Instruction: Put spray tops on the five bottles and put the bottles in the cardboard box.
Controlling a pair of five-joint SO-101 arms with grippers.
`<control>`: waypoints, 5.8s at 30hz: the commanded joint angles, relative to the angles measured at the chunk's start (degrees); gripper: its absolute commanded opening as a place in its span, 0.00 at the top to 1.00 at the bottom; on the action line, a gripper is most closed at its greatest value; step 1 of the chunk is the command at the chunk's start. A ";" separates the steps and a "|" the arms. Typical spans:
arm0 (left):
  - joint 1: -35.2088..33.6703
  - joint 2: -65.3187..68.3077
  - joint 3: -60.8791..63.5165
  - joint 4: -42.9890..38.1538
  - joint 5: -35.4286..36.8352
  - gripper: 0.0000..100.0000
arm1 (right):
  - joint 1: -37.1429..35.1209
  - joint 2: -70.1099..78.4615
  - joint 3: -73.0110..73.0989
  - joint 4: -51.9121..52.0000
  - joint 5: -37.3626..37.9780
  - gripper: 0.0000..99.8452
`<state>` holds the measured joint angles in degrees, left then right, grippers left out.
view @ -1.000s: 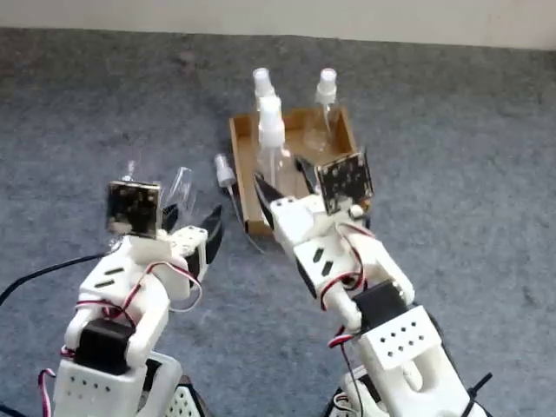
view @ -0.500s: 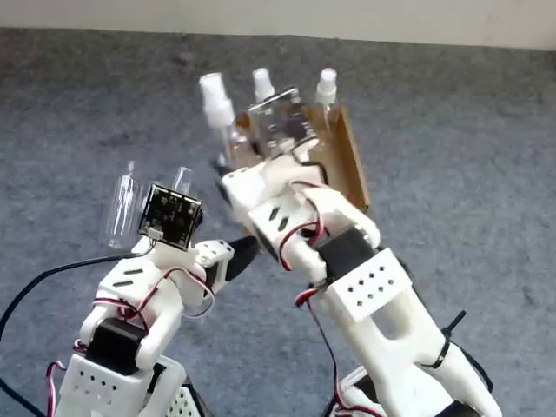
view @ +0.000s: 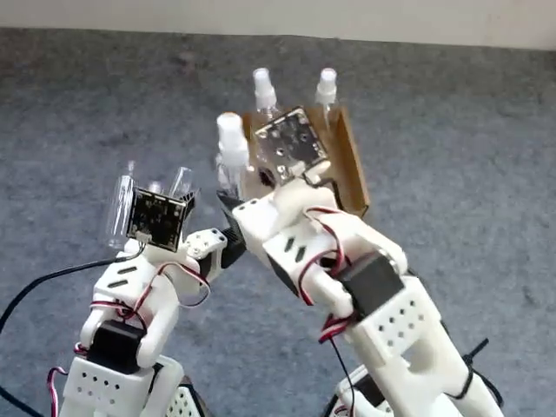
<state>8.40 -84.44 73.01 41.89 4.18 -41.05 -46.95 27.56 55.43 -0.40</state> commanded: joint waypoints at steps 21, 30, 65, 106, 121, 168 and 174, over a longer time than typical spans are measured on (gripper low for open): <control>-6.29 -0.57 0.84 0.26 -0.09 0.95 | 21.14 20.79 -10.59 -18.68 2.02 1.00; -6.20 -0.57 1.63 0.26 -0.35 1.00 | 19.56 25.10 -4.44 -30.37 2.02 1.00; -6.11 -0.48 1.89 0.18 -0.44 1.00 | 13.23 33.80 11.30 -47.34 2.37 1.00; -6.11 -0.22 1.89 0.18 -0.44 1.00 | 13.05 37.58 9.45 -47.69 4.40 0.88; -6.11 -0.22 1.89 0.18 -0.44 1.00 | 11.65 37.49 9.45 -47.60 4.40 0.77; -26.77 80.04 -72.31 38.33 -17.14 0.83 | 41.54 5.14 21.85 14.20 16.00 0.86; -20.70 89.63 -80.13 42.73 -20.40 0.83 | 41.89 -5.05 34.33 13.67 20.92 0.86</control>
<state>-17.63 1.45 -0.66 81.45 -14.11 0.26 -46.95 58.42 70.46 18.86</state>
